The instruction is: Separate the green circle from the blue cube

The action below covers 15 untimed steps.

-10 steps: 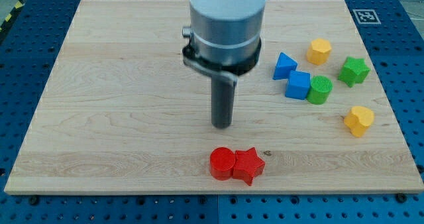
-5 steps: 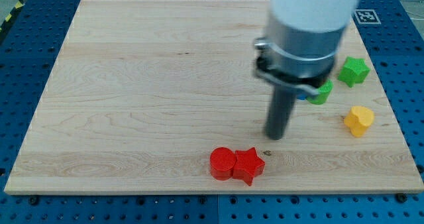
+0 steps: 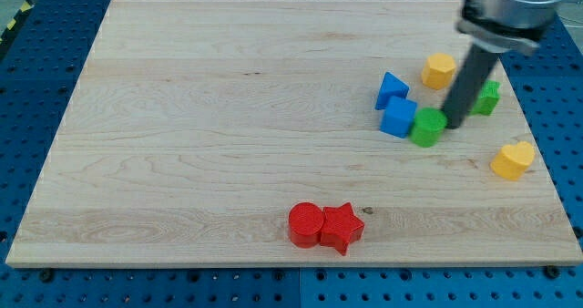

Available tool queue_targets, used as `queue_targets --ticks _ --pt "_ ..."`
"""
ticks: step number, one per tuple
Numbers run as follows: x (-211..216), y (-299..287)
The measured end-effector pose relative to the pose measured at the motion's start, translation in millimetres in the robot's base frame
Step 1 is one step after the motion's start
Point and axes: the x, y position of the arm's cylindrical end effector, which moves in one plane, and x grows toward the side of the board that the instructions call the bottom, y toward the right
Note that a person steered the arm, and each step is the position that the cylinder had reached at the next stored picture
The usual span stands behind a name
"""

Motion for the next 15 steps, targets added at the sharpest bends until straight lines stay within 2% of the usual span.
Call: queue_targets --ticks 1,2,4,5,7,8,10,11,12,13,14,15 --pt "7 -63" --pt "10 -65" --pt "19 -5" --pt "48 -28" --pt "44 -160" --pt "42 -178" --pt "75 -169" --pt "70 -208" --pt "41 -261" --pt "34 -271" --pt "38 -252" --pt "15 -236"
